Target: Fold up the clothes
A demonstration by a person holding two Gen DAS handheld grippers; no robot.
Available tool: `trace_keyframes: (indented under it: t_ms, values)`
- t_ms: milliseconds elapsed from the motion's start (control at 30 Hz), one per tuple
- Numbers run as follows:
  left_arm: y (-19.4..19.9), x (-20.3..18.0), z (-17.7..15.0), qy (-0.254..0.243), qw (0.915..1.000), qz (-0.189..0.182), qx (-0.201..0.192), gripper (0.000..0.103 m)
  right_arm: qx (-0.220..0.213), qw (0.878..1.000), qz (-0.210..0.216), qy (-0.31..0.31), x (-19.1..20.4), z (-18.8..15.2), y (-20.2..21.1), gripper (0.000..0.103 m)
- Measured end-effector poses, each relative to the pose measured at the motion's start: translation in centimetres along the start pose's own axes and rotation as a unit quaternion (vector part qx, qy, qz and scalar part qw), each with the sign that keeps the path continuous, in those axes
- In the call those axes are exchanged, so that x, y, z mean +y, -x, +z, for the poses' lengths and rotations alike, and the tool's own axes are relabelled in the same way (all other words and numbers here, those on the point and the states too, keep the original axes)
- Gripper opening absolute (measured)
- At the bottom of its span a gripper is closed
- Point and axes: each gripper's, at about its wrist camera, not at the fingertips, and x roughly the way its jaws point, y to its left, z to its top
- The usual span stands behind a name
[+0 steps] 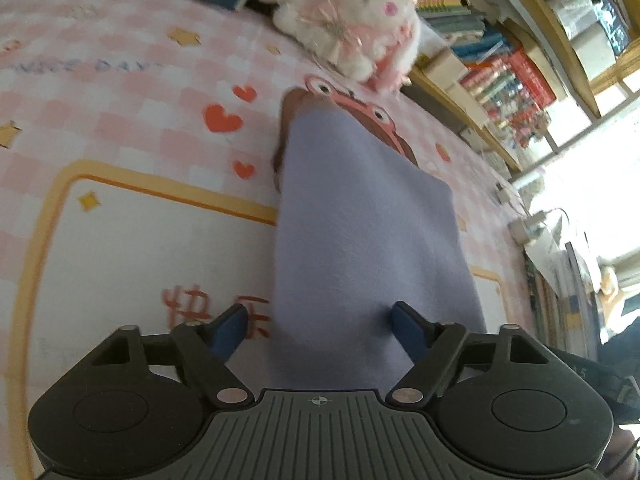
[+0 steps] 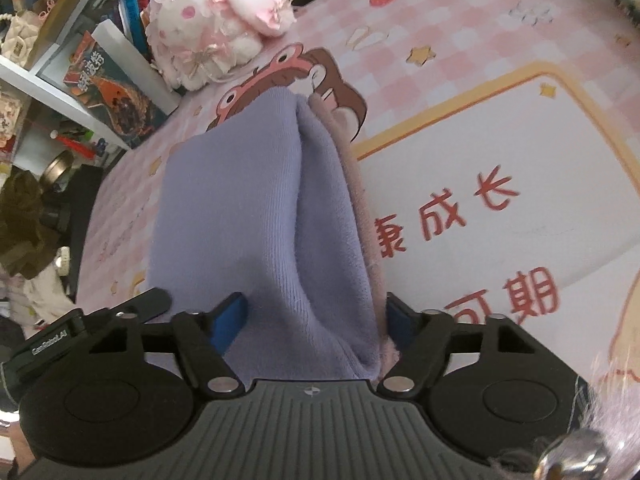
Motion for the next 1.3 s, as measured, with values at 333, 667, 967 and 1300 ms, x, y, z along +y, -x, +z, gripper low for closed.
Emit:
trace_keyframes:
  t_ms: [333, 667, 967, 1300]
  values:
    - [0.0, -3.6, -0.6, -0.062, 0.9962, 0.056, -0.023, 0.053, -0.024, 0.995, 0.008, 0.1, 2.1, 1.1, 0.4, 0.029]
    - [-0.6, -2.2, 0.1, -0.019, 0.9992, 0.035, 0.004, 0.063, 0.001, 0.995, -0.002, 0.105, 1.1, 2.0, -0.4, 0.052]
    - [-1.5, -2.3, 0.2, -0.007, 0.9995, 0.032, 0.003, 0.063, 0.031, 0.997, 0.044, 0.058, 0.1, 2.6, -2.0, 0.051]
    - [1.1, -6.3, -1.5, -0.08, 0.9925, 0.061, -0.07, 0.051, -0.033, 0.985, 0.044, 0.162, 2.2, 1.8, 0.4, 0.028]
